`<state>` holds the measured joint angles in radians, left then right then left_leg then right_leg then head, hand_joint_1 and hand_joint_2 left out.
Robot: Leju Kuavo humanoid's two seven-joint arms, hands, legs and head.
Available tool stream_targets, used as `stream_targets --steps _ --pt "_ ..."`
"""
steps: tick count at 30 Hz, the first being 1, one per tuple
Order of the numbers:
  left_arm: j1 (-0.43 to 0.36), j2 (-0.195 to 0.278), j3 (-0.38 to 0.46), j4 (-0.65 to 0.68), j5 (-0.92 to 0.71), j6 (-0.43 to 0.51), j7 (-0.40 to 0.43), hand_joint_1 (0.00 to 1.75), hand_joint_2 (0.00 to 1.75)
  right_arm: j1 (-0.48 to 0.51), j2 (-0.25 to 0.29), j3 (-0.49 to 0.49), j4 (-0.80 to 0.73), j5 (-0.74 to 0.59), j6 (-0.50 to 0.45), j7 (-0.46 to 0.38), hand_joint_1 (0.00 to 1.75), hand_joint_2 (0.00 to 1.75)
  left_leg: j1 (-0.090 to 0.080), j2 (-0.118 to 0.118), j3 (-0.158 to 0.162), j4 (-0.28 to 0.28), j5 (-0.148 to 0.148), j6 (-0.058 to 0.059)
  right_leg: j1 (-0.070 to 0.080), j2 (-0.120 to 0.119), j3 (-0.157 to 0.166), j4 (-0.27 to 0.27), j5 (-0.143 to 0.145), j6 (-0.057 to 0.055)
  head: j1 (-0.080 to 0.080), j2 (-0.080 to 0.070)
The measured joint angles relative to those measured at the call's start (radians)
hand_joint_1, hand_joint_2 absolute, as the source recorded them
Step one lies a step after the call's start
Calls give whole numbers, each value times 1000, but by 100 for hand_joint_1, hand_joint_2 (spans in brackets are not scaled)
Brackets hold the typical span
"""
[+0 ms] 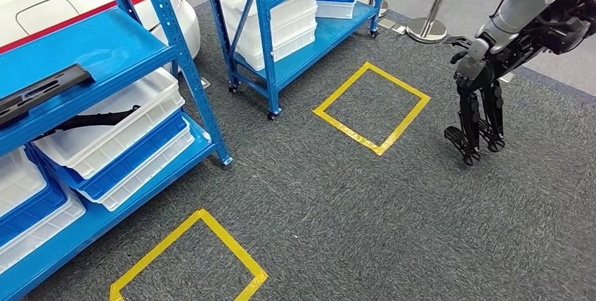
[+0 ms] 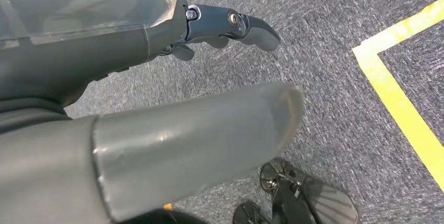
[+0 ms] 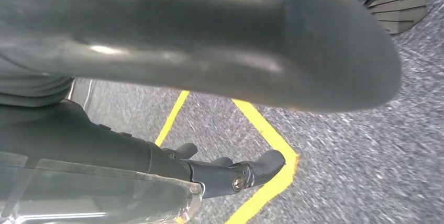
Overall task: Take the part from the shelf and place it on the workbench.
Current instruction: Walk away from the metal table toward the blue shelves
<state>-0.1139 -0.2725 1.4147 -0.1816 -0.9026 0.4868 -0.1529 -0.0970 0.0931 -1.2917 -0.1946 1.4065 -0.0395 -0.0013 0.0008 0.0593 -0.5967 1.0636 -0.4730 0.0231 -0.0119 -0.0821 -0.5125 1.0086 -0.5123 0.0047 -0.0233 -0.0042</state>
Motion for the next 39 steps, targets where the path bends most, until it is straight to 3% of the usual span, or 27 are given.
stream_targets --steps 1,2,4,6,8,10,11,12,14,16,18,19,21,23,25,26,27,30,32,34,37,39 --pt "-2 0 0 0 0 0 0 0 0 0 0 0 0 0 0 0 0 0 -5 12 12 -25 4 5 3 -7 2 0 -3 4 1 0" --pt "-3 0 0 0 0 -1 0 0 0 0 0 0 0 0 1 0 0 0 -9 9 13 -31 1 9 4 -16 5 -2 -4 9 2 0" --pt "-3 0 0 0 0 -1 0 0 0 -2 0 1 0 1 2 0 0 0 -9 -15 16 -42 7 18 5 -28 11 -4 -8 18 4 0" --pt "-4 0 0 0 0 0 0 0 0 -4 0 2 0 2 2 0 0 0 -3 -37 25 -60 20 31 6 7 -3 35 -32 22 7 0" --pt "-5 -1 0 0 -1 0 0 0 0 -3 0 3 0 2 2 1 0 0 0 -60 27 -67 27 39 1 58 -62 154 -84 16 15 0" --pt "-4 -2 0 0 -1 -1 0 0 0 0 -1 3 0 2 2 2 0 0 0 -88 25 -66 28 41 -1 73 -125 267 -118 17 21 0" --pt "-3 -2 0 0 -2 -1 0 0 0 2 -1 3 0 2 2 3 0 0 0 -102 25 -66 28 41 -2 75 -134 276 -113 25 24 0" --pt "-2 -2 0 0 -2 -1 0 0 0 2 -2 3 0 3 2 3 0 0 0 -114 27 -65 28 40 -2 78 -124 245 -91 34 25 0" --pt "-2 -2 0 0 -2 -1 0 0 0 2 -4 3 0 3 2 3 0 0 -1 -138 27 -61 27 34 -7 104 -67 108 -30 52 29 0" --pt "-2 -3 0 0 -2 -1 0 0 0 0 -5 3 0 3 2 3 0 0 -4 -158 23 -53 22 23 -8 130 -27 11 9 45 31 0" --pt "0 -3 0 0 -2 -2 0 0 0 -2 -5 4 0 3 2 3 0 0 -4 -173 19 -49 20 11 -4 125 -19 -4 17 23 28 0" --pt "1 -2 0 0 -2 -1 0 0 0 -3 -3 4 0 3 2 3 0 0 -2 -174 17 -48 19 7 -6 117 -16 -6 20 16 25 0" --pt "3 -1 0 0 -2 -1 0 0 0 -4 -2 5 0 3 2 3 0 0 0 -135 0 -12 -6 -3 -11 99 -11 -9 24 1 18 0" --pt "2 -1 0 0 -2 -1 -1 0 0 -1 -2 5 0 3 3 4 0 0 4 -82 -51 95 -68 -13 -11 78 -11 -10 25 -8 8 0" --pt "2 -1 0 0 -3 -2 -1 0 0 3 -3 5 0 4 4 4 0 0 9 -67 -111 213 -115 -22 -8 55 -12 -10 22 -11 4 0" --pt "4 -1 0 0 -5 -3 -1 0 0 4 -3 5 0 6 5 5 0 0 11 -63 -122 232 -113 -24 -8 43 -12 -10 21 -12 3 0" --pt "5 0 0 0 -7 -4 -1 0 0 4 -3 5 0 7 6 5 0 0 12 -60 -113 212 -93 -24 -7 33 -11 -10 20 -11 2 0" --pt "5 2 -1 0 -9 -5 1 0 0 2 -2 6 0 10 6 6 0 0 9 -14 -12 22 -9 -13 -3 9 -4 -10 14 -5 -2 0" --pt "2 3 -3 0 -10 -5 4 0 0 1 -2 6 0 11 6 7 0 0 1 3 20 -40 5 -1 2 -6 1 -10 8 5 1 0" --pt "2 3 -4 0 -11 -5 6 0 0 -1 -2 7 0 12 7 7 0 0 -1 -18 22 -47 7 10 5 -21 8 -14 5 16 4 0" --pt "3 2 -5 0 -12 -4 8 0 0 -4 -3 8 0 12 7 8 0 0 6 -42 34 -69 23 28 5 15 -1 20 -19 24 7 0" --pt "2 2 -5 0 -12 -3 9 0 0 -3 -4 8 0 12 7 8 0 0 6 -57 33 -71 26 33 0 54 -46 114 -65 16 14 0"
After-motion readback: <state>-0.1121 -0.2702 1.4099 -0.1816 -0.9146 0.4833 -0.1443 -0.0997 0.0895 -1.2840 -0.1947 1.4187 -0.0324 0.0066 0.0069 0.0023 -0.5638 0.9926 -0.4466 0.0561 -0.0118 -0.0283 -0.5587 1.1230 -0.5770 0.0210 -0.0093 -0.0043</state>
